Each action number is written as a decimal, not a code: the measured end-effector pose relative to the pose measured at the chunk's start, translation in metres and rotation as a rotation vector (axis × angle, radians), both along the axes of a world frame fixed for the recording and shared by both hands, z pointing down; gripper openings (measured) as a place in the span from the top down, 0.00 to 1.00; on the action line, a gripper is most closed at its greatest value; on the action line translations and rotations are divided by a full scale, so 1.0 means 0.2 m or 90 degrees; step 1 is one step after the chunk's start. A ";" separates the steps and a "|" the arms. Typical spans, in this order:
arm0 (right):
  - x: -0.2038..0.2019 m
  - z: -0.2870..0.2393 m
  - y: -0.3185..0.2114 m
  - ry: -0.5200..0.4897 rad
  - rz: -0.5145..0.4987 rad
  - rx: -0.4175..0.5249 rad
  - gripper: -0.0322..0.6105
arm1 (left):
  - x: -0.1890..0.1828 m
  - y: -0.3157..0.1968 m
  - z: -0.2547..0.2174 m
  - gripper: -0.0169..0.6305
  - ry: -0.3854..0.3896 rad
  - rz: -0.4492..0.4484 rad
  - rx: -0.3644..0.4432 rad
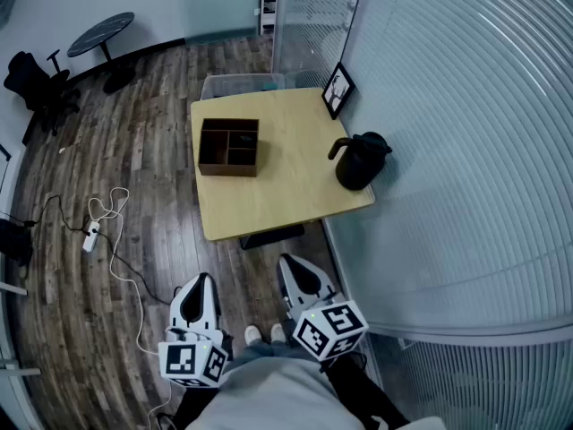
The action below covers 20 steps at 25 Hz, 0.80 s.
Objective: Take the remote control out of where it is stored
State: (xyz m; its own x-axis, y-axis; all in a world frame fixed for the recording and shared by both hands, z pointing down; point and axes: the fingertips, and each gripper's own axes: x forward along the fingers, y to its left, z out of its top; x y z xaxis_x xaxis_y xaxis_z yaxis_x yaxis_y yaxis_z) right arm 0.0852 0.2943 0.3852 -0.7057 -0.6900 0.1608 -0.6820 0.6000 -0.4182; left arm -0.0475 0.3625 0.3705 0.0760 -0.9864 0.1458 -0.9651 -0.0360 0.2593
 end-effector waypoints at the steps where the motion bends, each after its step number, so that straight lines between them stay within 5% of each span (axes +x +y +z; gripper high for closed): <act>1: 0.00 0.00 0.00 0.002 0.001 -0.004 0.95 | 0.00 0.00 0.00 0.96 0.000 0.000 0.000; 20: 0.04 0.00 0.01 0.001 -0.008 -0.022 0.94 | 0.06 0.00 -0.01 0.96 0.000 0.002 0.001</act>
